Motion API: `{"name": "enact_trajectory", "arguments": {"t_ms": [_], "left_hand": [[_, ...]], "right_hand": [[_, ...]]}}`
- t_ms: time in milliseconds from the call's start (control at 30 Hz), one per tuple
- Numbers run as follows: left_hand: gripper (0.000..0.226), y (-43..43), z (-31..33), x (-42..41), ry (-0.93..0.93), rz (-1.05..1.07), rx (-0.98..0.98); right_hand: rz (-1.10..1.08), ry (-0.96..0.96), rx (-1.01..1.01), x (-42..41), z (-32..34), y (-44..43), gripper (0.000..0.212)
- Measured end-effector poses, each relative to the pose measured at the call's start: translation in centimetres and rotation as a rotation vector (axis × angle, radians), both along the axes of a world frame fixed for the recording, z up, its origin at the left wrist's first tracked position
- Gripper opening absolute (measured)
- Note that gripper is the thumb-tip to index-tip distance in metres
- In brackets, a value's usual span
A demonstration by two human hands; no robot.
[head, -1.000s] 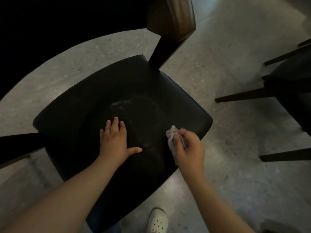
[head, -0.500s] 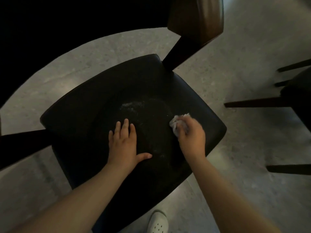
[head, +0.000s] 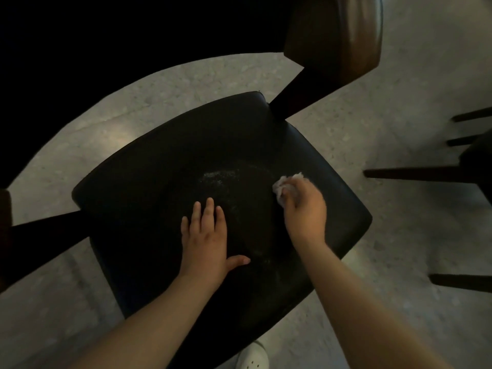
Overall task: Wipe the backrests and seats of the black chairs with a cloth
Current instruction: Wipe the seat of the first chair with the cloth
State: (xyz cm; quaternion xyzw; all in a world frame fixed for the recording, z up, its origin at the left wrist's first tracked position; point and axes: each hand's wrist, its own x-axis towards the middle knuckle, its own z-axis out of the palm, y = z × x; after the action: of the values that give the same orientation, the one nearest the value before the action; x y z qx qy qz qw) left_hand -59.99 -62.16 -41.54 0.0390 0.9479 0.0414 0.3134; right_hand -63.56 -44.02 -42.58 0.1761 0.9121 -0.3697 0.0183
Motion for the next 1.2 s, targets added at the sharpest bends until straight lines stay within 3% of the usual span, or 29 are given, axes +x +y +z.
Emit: {"name": "enact_trajectory", "arguments": {"t_ms": [133, 300, 500, 700, 833, 1033, 1200], "left_hand": [[0.116, -0.1, 0.3, -0.1, -0.006, -0.008, 0.011], [0.116, -0.4, 0.2, 0.2, 0.012, 0.013, 0.067], [0.115, -0.7, 0.3, 0.1, 0.006, 0.018, 0.098], [0.115, -1.4, 0.7, 0.2, 0.032, 0.069, 0.202], [0.102, -2.9, 1.1, 0.8, 0.102, 0.103, 0.284], [0.096, -4.0, 1.3, 0.6, 0.103, 0.092, 0.21], [0.107, -4.2, 0.9, -0.4, 0.083, 0.151, 0.118]], "right_hand": [[0.257, -0.068, -0.034, 3.3, 1.1, -1.2, 0.024], [0.045, 0.038, -0.038, -0.8, 2.6, 0.4, 0.022], [-0.099, 0.001, -0.005, -4.0, 0.2, -0.2, 0.023], [0.229, -0.042, -0.08, 0.7, 1.5, -1.7, 0.023], [0.03, 0.01, -0.069, -2.3, 2.5, -0.4, 0.024], [-0.1, -0.027, -0.046, -5.4, 0.7, -1.6, 0.027], [0.237, -0.064, -0.112, -1.2, 0.9, -3.7, 0.024]]}}
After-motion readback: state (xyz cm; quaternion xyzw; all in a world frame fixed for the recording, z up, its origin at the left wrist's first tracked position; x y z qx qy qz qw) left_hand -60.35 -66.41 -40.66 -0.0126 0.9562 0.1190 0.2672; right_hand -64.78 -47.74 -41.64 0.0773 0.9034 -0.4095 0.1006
